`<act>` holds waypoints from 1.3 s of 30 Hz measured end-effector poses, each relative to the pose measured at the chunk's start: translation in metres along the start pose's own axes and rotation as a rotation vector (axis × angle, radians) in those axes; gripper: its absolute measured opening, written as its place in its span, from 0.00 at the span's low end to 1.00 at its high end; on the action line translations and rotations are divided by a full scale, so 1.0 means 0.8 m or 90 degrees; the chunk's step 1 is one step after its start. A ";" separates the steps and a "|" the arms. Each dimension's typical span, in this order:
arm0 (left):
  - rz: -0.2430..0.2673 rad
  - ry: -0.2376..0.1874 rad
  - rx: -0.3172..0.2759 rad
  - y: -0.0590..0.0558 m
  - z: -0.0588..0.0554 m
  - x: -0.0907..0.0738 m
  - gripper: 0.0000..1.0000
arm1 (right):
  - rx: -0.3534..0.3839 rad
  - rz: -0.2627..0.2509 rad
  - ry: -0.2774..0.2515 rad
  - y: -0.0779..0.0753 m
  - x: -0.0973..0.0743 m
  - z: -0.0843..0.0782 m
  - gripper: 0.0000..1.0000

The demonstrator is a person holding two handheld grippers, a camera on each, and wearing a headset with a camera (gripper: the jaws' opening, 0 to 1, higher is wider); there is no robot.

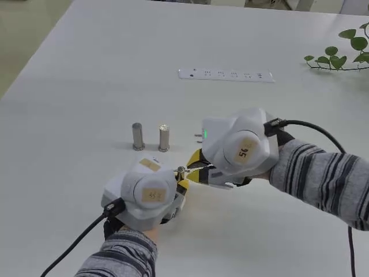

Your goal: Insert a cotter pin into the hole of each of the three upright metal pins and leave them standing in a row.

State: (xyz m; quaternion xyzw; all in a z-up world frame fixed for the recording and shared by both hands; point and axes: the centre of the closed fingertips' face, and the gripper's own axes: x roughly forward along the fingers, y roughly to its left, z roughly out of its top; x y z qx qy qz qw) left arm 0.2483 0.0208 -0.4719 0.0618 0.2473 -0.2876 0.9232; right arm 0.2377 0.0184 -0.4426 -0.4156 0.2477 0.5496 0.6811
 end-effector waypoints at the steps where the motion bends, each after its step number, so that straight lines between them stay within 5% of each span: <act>1: 0.000 0.000 0.000 0.000 0.000 0.000 0.05 | 0.000 0.000 0.002 0.000 -0.001 -0.001 0.03; 26: 0.004 -0.001 0.000 0.001 0.000 0.001 0.05 | 0.043 -0.002 -0.011 -0.002 -0.001 0.003 0.00; 35: 0.000 0.000 0.001 0.002 0.002 0.002 0.05 | 0.123 -0.031 -0.014 -0.005 -0.004 -0.011 0.11; 39: -0.005 0.003 0.001 0.006 0.002 0.002 0.05 | 0.215 -0.056 -0.031 -0.011 -0.011 -0.026 0.13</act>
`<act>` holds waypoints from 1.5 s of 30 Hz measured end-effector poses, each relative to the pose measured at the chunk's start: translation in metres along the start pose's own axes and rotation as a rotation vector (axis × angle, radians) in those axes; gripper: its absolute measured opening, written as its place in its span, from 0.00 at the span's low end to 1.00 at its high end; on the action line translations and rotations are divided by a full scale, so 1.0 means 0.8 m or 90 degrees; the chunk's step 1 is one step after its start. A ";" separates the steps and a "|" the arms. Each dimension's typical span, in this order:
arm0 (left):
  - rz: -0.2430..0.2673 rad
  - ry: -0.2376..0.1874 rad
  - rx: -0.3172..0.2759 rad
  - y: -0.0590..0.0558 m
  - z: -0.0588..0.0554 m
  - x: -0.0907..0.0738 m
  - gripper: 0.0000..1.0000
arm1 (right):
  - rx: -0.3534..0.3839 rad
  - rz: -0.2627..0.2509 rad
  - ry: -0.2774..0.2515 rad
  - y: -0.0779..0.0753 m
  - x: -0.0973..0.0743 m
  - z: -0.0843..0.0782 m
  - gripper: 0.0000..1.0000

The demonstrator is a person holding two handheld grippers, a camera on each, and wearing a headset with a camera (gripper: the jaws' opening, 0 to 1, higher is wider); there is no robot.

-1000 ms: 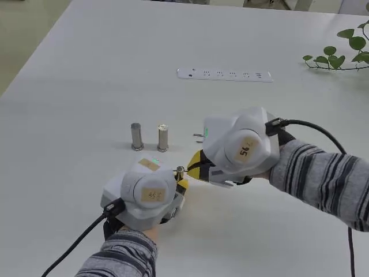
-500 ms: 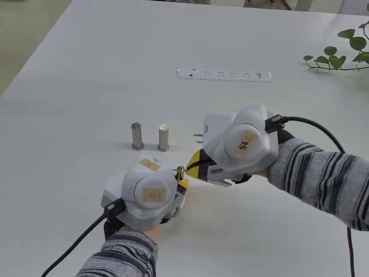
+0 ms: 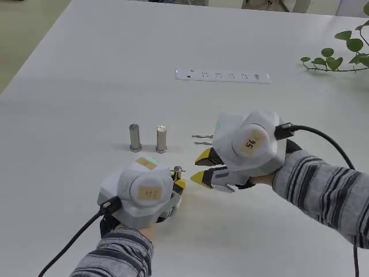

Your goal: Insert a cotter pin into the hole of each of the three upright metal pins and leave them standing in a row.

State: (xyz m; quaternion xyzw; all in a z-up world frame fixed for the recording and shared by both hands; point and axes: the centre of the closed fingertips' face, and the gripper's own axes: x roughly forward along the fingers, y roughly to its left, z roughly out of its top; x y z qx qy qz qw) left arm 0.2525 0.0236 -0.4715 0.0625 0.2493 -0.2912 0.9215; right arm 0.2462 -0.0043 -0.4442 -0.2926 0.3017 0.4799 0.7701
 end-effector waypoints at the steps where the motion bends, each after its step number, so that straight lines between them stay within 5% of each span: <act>1: -0.002 0.000 0.000 0.002 0.000 0.000 0.05 | 0.021 0.001 -0.007 0.000 -0.002 -0.001 0.14; 13: 0.008 0.010 0.005 0.048 -0.002 -0.014 0.05 | 0.187 -0.026 -0.082 -0.010 -0.025 -0.020 0.25; 27: 0.024 0.013 0.010 0.101 -0.002 -0.025 0.05 | 0.234 -0.039 -0.107 -0.002 -0.024 -0.025 0.36; 45: 0.020 0.008 0.002 0.122 -0.004 -0.021 0.05 | 0.270 -0.038 -0.100 0.007 -0.019 -0.039 0.35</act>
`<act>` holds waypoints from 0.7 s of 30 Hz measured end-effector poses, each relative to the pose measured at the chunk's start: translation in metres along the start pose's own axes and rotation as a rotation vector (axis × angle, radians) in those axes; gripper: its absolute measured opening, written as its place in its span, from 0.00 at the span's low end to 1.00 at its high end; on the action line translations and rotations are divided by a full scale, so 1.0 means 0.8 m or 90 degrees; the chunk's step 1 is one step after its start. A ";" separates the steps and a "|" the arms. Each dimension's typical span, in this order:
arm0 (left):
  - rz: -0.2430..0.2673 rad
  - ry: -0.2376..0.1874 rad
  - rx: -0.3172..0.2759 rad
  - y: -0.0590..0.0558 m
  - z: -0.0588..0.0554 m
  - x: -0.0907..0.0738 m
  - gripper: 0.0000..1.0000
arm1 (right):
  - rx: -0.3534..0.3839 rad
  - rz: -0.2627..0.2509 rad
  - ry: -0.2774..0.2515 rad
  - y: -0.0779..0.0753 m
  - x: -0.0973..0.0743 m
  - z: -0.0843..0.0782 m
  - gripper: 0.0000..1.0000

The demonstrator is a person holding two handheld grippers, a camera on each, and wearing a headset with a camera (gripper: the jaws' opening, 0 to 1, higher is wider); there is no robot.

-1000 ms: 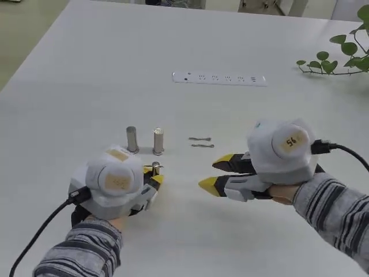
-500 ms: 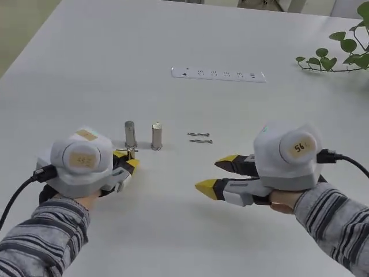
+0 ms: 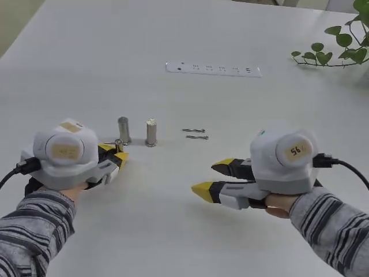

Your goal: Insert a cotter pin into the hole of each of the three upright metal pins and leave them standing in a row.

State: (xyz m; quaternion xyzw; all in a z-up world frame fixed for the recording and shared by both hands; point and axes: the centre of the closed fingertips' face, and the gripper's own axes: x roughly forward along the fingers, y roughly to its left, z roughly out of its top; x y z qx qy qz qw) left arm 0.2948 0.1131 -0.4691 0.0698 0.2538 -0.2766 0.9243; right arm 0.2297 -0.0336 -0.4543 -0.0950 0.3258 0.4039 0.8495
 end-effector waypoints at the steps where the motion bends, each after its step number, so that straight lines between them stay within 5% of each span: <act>1: -0.002 -0.001 -0.001 0.001 0.000 0.000 0.05 | 0.003 0.000 -0.001 0.000 0.000 0.000 0.35; 17: -0.004 -0.010 -0.007 0.000 -0.001 0.000 0.06 | 0.020 0.005 0.003 0.006 0.004 -0.006 0.35; 21: -0.004 0.017 -0.002 -0.001 -0.013 0.002 0.06 | 0.023 0.006 0.003 0.006 0.004 -0.006 0.35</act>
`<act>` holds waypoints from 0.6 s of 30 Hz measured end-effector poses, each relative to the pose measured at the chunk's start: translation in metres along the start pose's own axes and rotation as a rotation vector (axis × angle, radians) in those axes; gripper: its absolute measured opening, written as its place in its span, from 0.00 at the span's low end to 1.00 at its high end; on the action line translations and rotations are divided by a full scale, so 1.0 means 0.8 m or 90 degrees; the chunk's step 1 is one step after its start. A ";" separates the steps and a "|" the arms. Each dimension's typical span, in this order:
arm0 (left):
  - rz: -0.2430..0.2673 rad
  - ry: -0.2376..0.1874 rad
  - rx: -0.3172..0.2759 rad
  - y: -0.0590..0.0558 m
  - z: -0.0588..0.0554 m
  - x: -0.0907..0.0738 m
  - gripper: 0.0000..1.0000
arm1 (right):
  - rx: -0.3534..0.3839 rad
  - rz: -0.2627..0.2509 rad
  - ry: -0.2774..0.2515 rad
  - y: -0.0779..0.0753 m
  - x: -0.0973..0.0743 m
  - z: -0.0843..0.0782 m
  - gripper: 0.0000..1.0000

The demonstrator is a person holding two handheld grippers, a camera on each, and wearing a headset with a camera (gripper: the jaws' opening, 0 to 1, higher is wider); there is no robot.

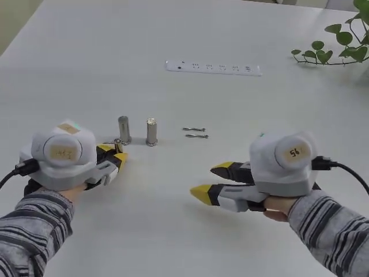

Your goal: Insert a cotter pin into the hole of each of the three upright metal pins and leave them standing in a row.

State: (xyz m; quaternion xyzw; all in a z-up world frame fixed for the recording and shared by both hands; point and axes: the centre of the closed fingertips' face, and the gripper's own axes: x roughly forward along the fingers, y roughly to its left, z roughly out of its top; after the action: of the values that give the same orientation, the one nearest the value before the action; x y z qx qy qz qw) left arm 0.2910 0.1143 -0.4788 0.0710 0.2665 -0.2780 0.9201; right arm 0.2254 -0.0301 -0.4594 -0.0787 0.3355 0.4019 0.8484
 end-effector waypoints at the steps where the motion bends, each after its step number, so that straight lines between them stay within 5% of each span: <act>1: 0.000 0.001 0.000 0.000 -0.001 0.000 0.07 | 0.001 0.000 0.000 0.000 0.000 0.000 0.35; 10: 0.008 0.010 -0.005 0.000 -0.008 -0.004 0.18 | 0.006 -0.001 0.003 0.000 -0.002 -0.005 0.36; 18: 0.007 -0.007 -0.024 -0.001 0.001 -0.020 0.37 | 0.005 -0.002 -0.017 -0.003 -0.004 0.009 0.36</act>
State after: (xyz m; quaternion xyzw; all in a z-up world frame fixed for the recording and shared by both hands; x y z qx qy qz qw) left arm 0.2797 0.1206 -0.4693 0.0535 0.2660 -0.2682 0.9244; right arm 0.2298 -0.0308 -0.4523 -0.0705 0.3258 0.3998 0.8538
